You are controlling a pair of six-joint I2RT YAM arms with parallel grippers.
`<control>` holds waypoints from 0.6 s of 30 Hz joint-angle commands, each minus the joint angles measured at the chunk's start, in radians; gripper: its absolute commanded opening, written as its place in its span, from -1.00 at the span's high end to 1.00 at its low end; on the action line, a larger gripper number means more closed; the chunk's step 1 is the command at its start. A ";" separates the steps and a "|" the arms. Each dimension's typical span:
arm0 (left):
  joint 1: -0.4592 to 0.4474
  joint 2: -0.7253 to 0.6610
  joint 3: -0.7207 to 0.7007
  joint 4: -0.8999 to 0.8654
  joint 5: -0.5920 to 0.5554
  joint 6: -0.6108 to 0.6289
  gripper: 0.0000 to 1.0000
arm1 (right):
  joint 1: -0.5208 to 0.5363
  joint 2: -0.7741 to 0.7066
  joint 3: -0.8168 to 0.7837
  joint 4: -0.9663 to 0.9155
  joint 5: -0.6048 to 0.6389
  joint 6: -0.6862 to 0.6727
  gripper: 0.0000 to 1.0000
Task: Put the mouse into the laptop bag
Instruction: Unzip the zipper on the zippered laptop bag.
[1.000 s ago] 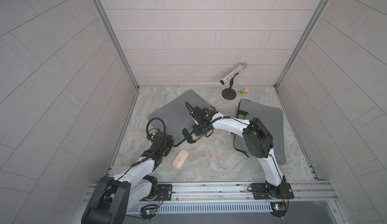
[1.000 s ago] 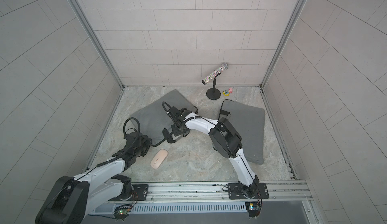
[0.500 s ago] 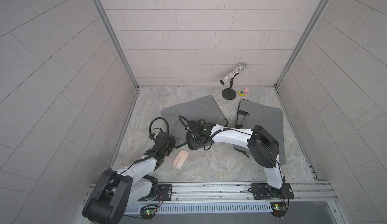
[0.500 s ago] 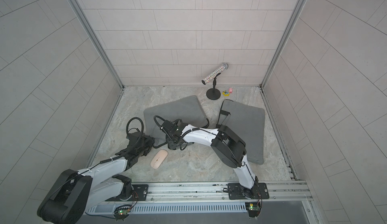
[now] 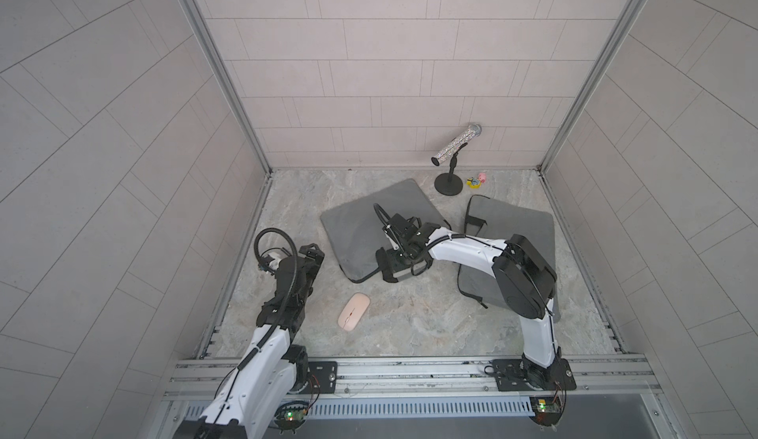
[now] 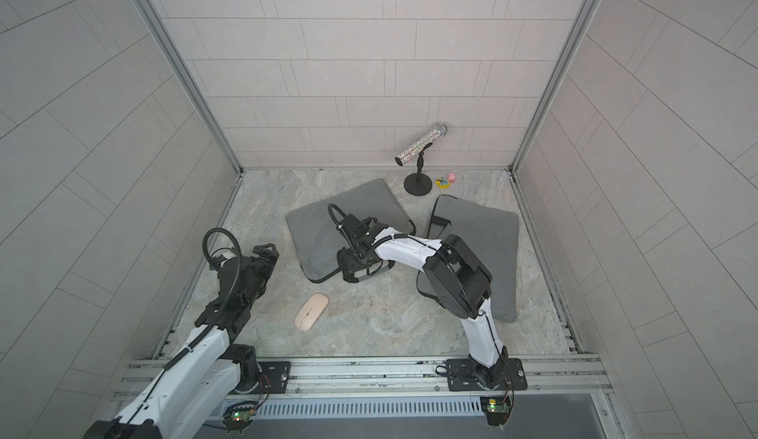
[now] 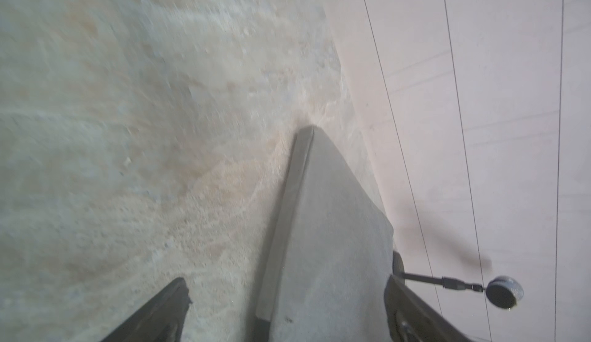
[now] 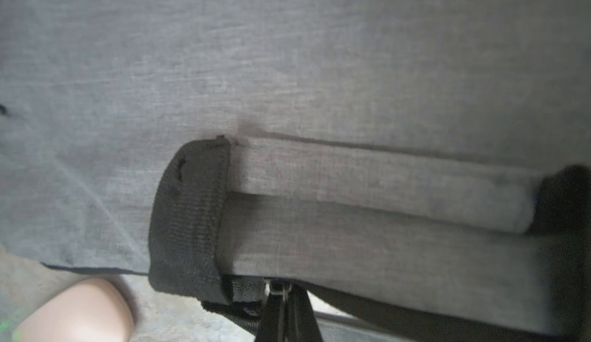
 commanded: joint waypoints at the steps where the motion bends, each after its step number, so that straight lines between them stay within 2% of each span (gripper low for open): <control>1: 0.100 0.116 0.042 0.050 0.143 0.057 -0.99 | -0.020 -0.057 -0.029 -0.003 0.058 -0.003 1.00; 3: 0.115 0.244 0.062 0.153 0.200 0.062 -0.99 | -0.038 -0.066 -0.045 -0.006 0.078 0.005 1.00; 5: 0.115 0.406 0.108 0.300 0.311 0.086 -0.95 | -0.050 -0.076 -0.062 -0.003 0.082 0.007 1.00; 8: 0.090 0.620 0.201 0.396 0.434 0.111 -0.91 | -0.054 -0.082 -0.072 -0.003 0.093 0.002 1.00; 14: 0.035 0.934 0.296 0.593 0.471 0.075 -0.89 | -0.062 -0.075 -0.068 0.000 0.077 -0.001 1.00; 17: 0.006 1.047 0.343 0.658 0.487 0.068 -0.76 | -0.063 -0.063 -0.058 0.006 0.066 -0.004 1.00; 18: -0.005 1.072 0.350 0.668 0.484 0.066 -0.63 | -0.064 -0.059 -0.055 0.008 0.064 -0.004 1.00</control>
